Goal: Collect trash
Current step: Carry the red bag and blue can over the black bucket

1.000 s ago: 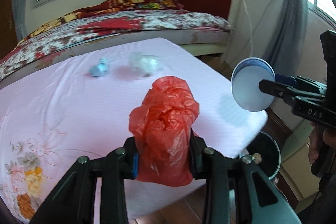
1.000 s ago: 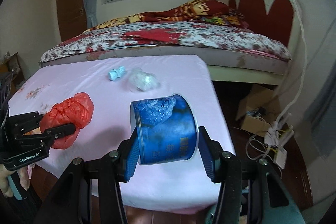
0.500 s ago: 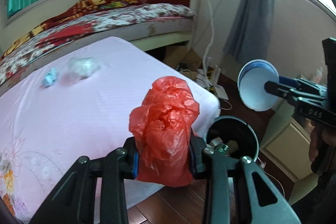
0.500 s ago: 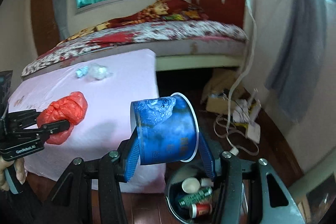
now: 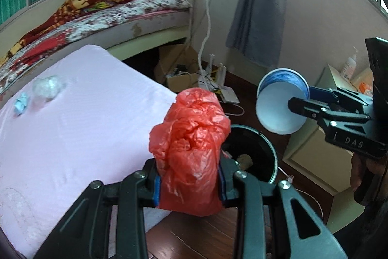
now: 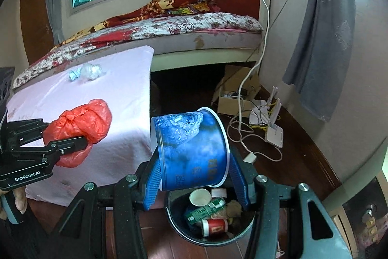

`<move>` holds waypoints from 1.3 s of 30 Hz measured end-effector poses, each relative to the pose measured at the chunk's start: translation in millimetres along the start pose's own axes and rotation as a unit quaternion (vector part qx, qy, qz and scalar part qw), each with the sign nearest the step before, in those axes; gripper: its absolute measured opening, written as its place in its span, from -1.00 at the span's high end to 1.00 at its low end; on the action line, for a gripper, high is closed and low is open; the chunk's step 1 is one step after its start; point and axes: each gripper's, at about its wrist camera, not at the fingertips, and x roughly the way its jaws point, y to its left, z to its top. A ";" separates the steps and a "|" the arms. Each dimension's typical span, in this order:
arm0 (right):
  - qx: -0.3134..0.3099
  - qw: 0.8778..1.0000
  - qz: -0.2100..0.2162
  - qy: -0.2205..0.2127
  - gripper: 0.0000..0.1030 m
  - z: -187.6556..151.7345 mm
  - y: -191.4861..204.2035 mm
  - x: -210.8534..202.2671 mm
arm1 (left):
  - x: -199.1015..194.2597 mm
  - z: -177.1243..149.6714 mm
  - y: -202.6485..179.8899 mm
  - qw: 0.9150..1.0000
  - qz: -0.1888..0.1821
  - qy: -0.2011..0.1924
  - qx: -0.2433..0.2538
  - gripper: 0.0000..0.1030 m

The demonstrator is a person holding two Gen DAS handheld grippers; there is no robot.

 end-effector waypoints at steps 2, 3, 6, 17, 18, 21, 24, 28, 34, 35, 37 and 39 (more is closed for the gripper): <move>0.003 1.000 -0.006 0.006 -0.05 -7.7 -6.7 0.4 | 8.1 -0.9 -11.0 1.000 -0.007 0.007 0.006 0.31; 0.005 1.000 -0.009 0.009 -0.05 -11.1 -9.6 0.7 | 11.7 -1.7 -14.8 1.000 -0.011 0.011 0.009 0.31; 0.015 1.000 -0.017 0.019 -0.05 -20.3 -22.2 2.8 | 21.3 -4.1 -24.8 0.999 -0.021 0.022 0.015 0.31; 0.033 0.997 -0.030 0.058 -0.05 -58.2 -56.3 17.2 | 58.4 -11.9 -57.6 0.996 -0.053 0.062 0.040 0.31; 0.033 0.997 -0.031 0.061 -0.05 -60.5 -57.2 18.9 | 62.2 -12.8 -59.8 0.995 -0.055 0.066 0.042 0.31; 0.034 0.997 -0.027 0.071 -0.05 -70.6 -64.1 25.8 | 73.3 -14.7 -63.5 0.994 -0.067 0.079 0.047 0.31; 0.034 0.996 -0.021 0.085 -0.05 -79.3 -70.7 36.3 | 84.9 -16.6 -67.7 0.992 -0.076 0.090 0.054 0.31; 0.036 0.994 -0.016 0.104 -0.05 -88.9 -76.1 51.6 | 102.9 -19.4 -69.6 0.989 -0.087 0.107 0.060 0.31; 0.039 0.991 -0.003 0.126 -0.05 -97.8 -79.0 79.9 | 129.2 -25.9 -65.5 0.984 -0.102 0.134 0.050 0.31; 0.040 0.990 0.001 0.133 -0.05 -99.8 -79.2 86.7 | 132.8 -26.8 -64.8 0.984 -0.103 0.137 0.048 0.31; 0.043 0.988 0.010 0.149 -0.07 -104.0 -79.4 100.6 | 140.8 -28.5 -63.4 0.983 -0.108 0.143 0.041 0.22; 0.046 0.983 0.013 0.175 -0.21 -109.8 -80.4 117.0 | 146.6 -30.5 -61.9 0.985 -0.104 0.136 0.034 -0.29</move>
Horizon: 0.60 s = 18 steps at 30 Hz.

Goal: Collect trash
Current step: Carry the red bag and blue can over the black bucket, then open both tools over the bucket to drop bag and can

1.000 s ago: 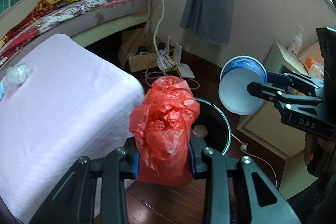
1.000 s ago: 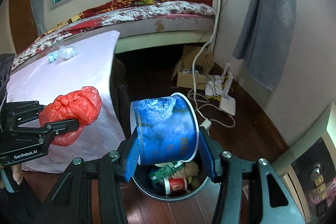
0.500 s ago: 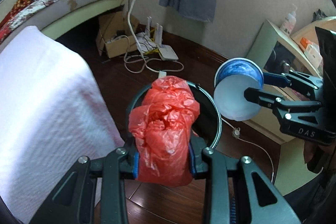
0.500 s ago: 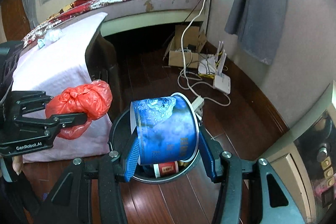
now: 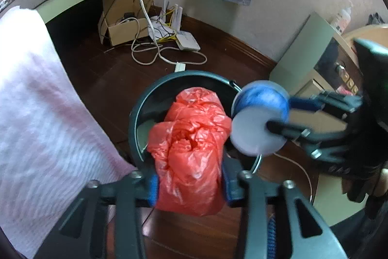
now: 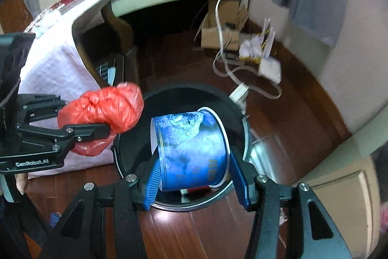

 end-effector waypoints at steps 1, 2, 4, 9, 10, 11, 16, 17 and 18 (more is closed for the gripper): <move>0.011 0.999 -0.027 0.019 -0.76 -1.2 -5.5 13.1 | 1.7 -1.3 2.1 1.000 0.020 -0.008 -0.008 -0.93; 0.023 0.998 -0.042 0.027 -0.99 -3.3 -11.5 19.1 | 2.2 -3.0 5.1 0.999 0.024 -0.012 -0.017 -0.97; 0.050 0.997 -0.054 0.036 -1.00 -7.6 -25.4 25.1 | 4.8 -7.1 10.4 0.999 0.017 -0.003 -0.032 -0.98; 0.094 0.992 -0.071 0.036 -1.00 -11.9 -47.3 18.9 | 2.5 -21.3 17.9 0.998 0.046 -0.003 -0.043 -0.98; 0.095 0.992 -0.074 0.036 -1.00 -11.7 -47.7 16.8 | 2.4 -22.9 18.7 0.998 0.050 -0.002 -0.045 -0.98; 0.096 0.992 -0.077 0.035 -1.00 -12.5 -46.7 14.8 | 1.6 -23.8 19.3 0.997 0.054 -0.003 -0.046 -0.98; 0.087 0.992 -0.082 0.028 -1.00 -10.5 -34.8 7.0 | -14.3 -26.9 21.3 0.996 0.064 -0.015 -0.055 -0.98; 0.083 0.993 -0.083 0.026 -1.00 -9.7 -30.9 4.7 | -18.7 -27.3 22.6 0.996 0.064 -0.018 -0.057 -0.98; 0.081 0.993 -0.082 0.023 -1.00 -9.7 -28.2 1.7 | -23.1 -28.3 24.7 0.996 0.065 -0.020 -0.058 -0.98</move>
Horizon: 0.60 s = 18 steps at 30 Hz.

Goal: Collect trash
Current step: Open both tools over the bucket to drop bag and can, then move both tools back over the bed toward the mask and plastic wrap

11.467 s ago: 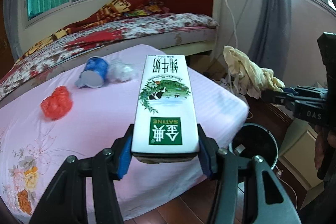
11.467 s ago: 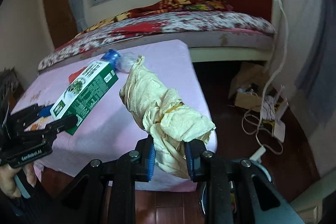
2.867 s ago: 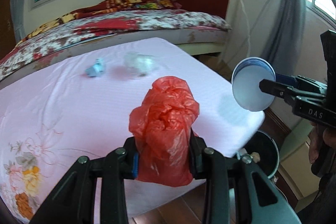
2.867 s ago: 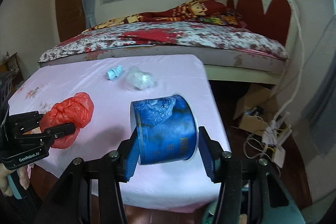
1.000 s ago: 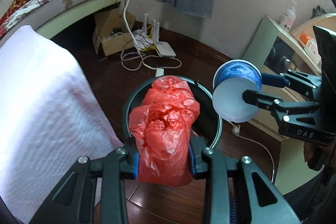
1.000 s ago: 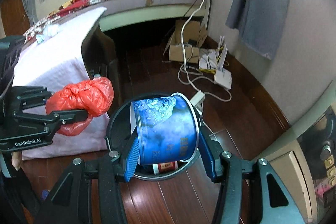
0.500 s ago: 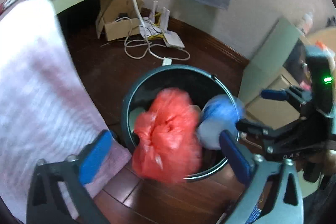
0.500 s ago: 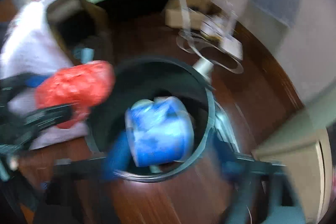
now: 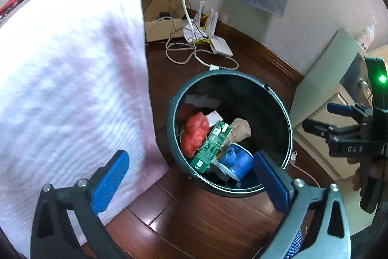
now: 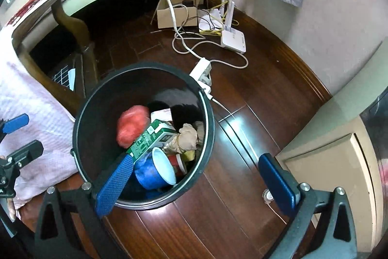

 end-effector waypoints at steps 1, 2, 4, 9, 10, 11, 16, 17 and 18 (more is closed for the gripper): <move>-0.001 1.000 0.001 -0.004 -1.00 0.4 3.0 -3.3 | -3.2 0.7 1.6 1.000 0.002 -0.002 0.000 -0.98; -0.003 1.000 0.002 -0.007 -1.00 0.6 6.4 -7.5 | -6.9 1.0 1.4 1.000 0.003 -0.005 0.002 -0.98; -0.007 1.000 0.005 -0.015 -1.00 1.0 12.1 -16.9 | -12.0 3.0 0.7 1.000 0.007 -0.009 0.002 -0.98; -0.015 0.999 0.001 -0.029 -1.00 2.4 19.7 -38.8 | -28.1 5.5 -0.8 0.999 0.029 -0.025 0.000 -0.98; -0.017 0.999 -0.003 -0.029 -1.00 1.6 20.8 -41.1 | -30.8 5.7 -0.4 0.999 0.033 -0.028 -0.002 -0.98; -0.016 0.999 -0.002 -0.031 -1.00 1.0 21.2 -43.0 | -34.3 5.4 0.4 0.999 0.034 -0.031 -0.006 -0.98; -0.012 0.999 0.005 -0.039 -1.00 -1.7 28.7 -57.9 | -55.4 2.5 3.4 0.998 0.043 -0.045 -0.009 -0.98; -0.014 0.999 0.004 -0.042 -1.00 -2.3 31.8 -61.0 | -59.1 1.7 3.6 0.998 0.044 -0.047 -0.010 -0.98; -0.016 0.999 0.003 -0.043 -1.00 -2.4 34.7 -63.8 | -63.1 1.3 4.6 0.998 0.045 -0.050 -0.011 -0.98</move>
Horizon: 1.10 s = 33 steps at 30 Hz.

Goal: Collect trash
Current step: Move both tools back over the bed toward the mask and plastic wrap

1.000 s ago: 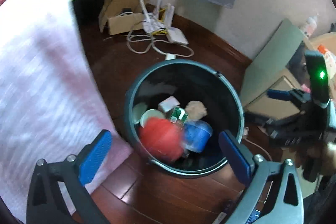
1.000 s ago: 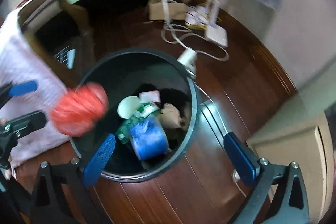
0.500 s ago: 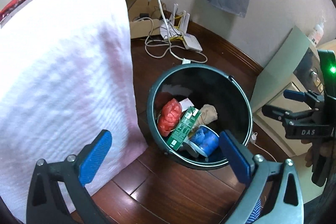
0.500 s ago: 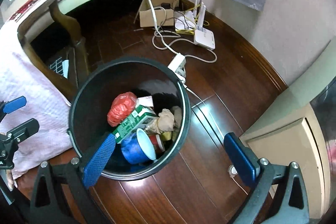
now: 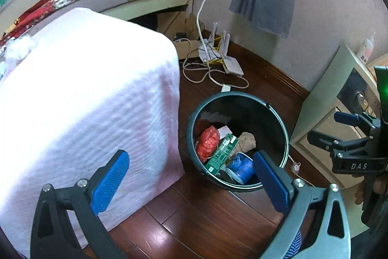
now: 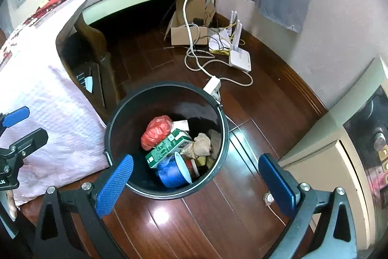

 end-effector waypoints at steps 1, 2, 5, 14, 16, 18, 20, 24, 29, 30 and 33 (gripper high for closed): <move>-0.002 1.000 -0.001 -0.002 -1.00 -0.4 2.5 -3.6 | -4.4 -0.1 1.8 1.000 0.001 -0.003 -0.002 -0.98; -0.004 1.000 -0.001 -0.003 -1.00 -0.5 5.6 -5.5 | -7.7 -0.1 2.8 1.000 0.003 -0.005 -0.003 -0.98; -0.004 1.000 0.006 -0.009 -1.00 -0.4 14.2 -14.4 | -17.2 -0.7 7.5 1.000 0.009 -0.010 -0.005 -0.98; -0.015 0.999 0.017 -0.036 -1.00 1.7 37.0 -39.7 | -44.8 -5.4 21.2 0.999 0.025 -0.032 -0.017 -0.98; -0.021 0.999 0.020 -0.041 -1.00 2.8 45.2 -44.1 | -49.3 -6.5 23.8 0.999 0.028 -0.034 -0.019 -0.98; -0.027 0.998 0.022 -0.044 -1.00 3.5 51.7 -47.7 | -53.3 -7.9 27.3 0.999 0.033 -0.037 -0.020 -0.98; -0.035 0.998 0.026 -0.049 -1.00 4.7 60.5 -52.5 | -57.7 -10.1 32.6 0.998 0.036 -0.040 -0.023 -0.98; -0.043 0.997 0.035 -0.055 -1.00 9.2 74.8 -56.5 | -66.4 -11.1 44.4 0.997 0.045 -0.047 -0.032 -0.98; -0.052 0.995 0.047 -0.068 -1.00 18.2 92.7 -62.9 | -78.5 -12.5 60.4 0.996 0.060 -0.057 -0.045 -0.98; -0.055 0.995 0.050 -0.071 -1.00 20.6 96.7 -63.9 | -81.2 -12.7 64.4 0.995 0.064 -0.059 -0.048 -0.99; -0.065 0.993 0.060 -0.079 -1.00 27.4 112.6 -67.0 | -88.8 -14.3 75.8 0.993 0.073 -0.067 -0.057 -0.99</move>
